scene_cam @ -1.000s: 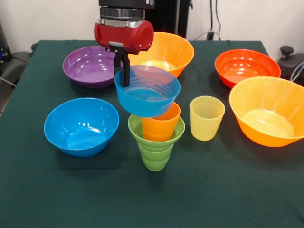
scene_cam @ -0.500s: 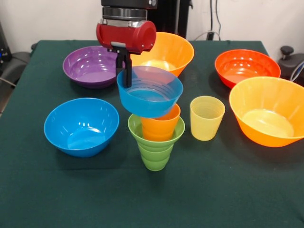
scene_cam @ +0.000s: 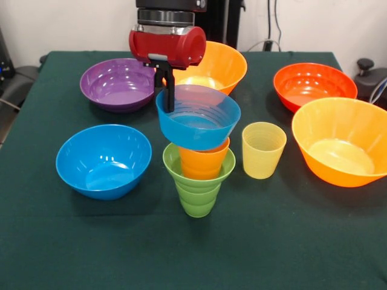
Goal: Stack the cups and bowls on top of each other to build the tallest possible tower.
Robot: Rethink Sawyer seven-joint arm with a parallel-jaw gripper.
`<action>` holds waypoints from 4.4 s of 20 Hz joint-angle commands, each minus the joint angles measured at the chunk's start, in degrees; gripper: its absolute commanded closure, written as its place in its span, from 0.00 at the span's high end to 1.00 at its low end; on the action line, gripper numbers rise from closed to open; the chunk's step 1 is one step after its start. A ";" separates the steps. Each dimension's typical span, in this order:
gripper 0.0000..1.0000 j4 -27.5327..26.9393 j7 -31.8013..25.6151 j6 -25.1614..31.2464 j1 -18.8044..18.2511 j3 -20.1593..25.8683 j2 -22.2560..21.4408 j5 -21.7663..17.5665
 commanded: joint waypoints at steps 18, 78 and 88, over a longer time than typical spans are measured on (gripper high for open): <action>0.00 0.07 5.31 -2.50 1.70 2.16 2.54 -2.46; 0.00 -0.24 4.34 -4.43 0.77 2.24 4.05 -3.59; 0.00 -0.63 5.27 -3.68 2.36 1.17 4.16 -2.24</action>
